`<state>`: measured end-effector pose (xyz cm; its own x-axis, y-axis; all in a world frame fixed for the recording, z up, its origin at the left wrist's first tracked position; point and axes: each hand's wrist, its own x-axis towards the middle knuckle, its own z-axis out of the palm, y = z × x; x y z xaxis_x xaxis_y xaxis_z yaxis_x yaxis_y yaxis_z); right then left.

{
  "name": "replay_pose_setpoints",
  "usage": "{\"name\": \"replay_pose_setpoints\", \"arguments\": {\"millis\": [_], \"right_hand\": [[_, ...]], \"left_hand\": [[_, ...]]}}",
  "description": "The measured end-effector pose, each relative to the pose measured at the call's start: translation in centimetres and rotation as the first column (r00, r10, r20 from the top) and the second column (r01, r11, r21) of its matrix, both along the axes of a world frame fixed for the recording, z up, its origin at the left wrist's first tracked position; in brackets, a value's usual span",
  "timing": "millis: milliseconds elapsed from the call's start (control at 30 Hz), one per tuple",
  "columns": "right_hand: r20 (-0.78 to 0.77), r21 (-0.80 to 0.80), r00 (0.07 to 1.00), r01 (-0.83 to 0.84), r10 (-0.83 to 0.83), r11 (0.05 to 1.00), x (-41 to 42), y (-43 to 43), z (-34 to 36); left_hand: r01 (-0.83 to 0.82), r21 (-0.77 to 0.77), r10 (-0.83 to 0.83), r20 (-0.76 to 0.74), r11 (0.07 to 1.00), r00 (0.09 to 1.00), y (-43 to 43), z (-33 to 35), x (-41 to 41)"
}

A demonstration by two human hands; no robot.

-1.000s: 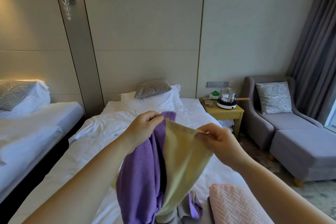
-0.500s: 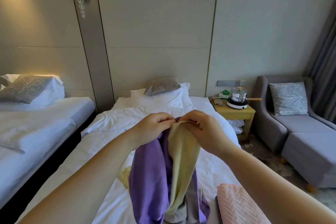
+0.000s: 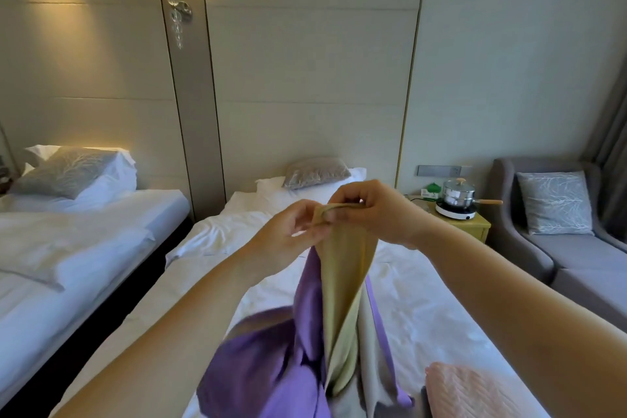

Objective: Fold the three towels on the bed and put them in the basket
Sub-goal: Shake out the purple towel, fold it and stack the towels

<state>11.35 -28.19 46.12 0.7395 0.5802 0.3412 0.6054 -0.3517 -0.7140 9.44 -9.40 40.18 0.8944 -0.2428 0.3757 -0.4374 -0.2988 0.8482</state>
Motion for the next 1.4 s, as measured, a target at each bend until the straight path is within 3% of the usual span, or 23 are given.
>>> {"name": "replay_pose_setpoints", "arguments": {"millis": [133,267,467,633,733,833,933,1033,1133,1233,1400], "right_hand": [[-0.011,0.039,0.999,0.033,-0.033,0.999,-0.1,-0.6,1.1],[-0.015,0.038,1.0,0.02,-0.019,0.999,-0.9,-1.1,0.9],[-0.008,-0.003,0.99,0.14,-0.141,0.99,-1.5,-3.2,-0.5],[-0.126,0.015,0.987,0.098,-0.095,0.995,-1.3,-4.6,-3.0],[-0.041,-0.076,0.973,0.222,-0.225,0.972,-0.7,-4.9,-4.4],[0.045,-0.076,0.97,0.243,-0.24,0.967,0.2,-4.5,-5.4],[-0.018,0.057,0.968,0.252,-0.251,0.966,1.4,-3.9,-6.6],[-0.143,0.264,0.942,0.332,-0.303,0.906,2.5,-3.6,-8.5],[-0.236,0.326,0.935,0.332,-0.263,0.885,3.3,-3.1,-10.9],[-0.218,0.301,0.956,0.259,-0.198,0.918,4.2,-2.0,-12.3],[-0.223,0.433,0.972,0.172,-0.079,0.885,5.8,-1.4,-11.8]], "left_hand": [[0.142,-0.173,-0.152,-0.044,0.975,0.987,-0.1,0.7,0.0],[0.25,-0.193,-0.269,-0.083,0.949,0.959,-0.6,0.8,0.2],[0.327,-0.128,-0.346,-0.183,0.936,0.92,-1.8,-0.2,0.1],[0.199,-0.12,-0.212,-0.106,0.973,0.972,-2.2,-1.1,0.6],[0.174,-0.005,-0.173,-0.129,0.985,0.976,-2.5,-1.5,0.9],[0.171,0.076,-0.155,-0.185,0.982,0.97,-3.0,-2.0,1.4],[0.104,0.063,-0.089,-0.205,0.993,0.975,-3.6,-2.6,2.0],[-0.084,0.157,0.094,-0.055,0.984,0.994,-3.7,-2.9,2.8],[-0.171,0.158,0.173,0.002,0.973,0.985,-3.3,-2.8,3.8],[-0.191,0.205,0.201,-0.027,0.96,0.979,-2.9,-2.4,4.5],[-0.181,0.256,0.227,-0.161,0.95,0.96,-2.3,-1.2,4.7]]}}
